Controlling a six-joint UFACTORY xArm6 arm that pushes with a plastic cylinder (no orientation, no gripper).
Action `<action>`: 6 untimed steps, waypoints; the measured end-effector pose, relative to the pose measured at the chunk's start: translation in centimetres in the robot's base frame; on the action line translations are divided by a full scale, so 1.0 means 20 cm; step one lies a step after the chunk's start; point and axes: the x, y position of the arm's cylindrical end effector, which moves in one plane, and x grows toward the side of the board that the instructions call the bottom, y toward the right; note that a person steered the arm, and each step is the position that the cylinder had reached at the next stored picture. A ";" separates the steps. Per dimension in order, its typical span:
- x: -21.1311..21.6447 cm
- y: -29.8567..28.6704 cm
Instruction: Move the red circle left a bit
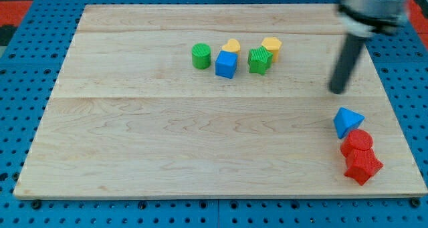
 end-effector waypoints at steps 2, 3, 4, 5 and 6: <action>0.80 0.43; 0.79 0.18; 0.59 0.01; 0.44 -0.27; 0.36 -0.63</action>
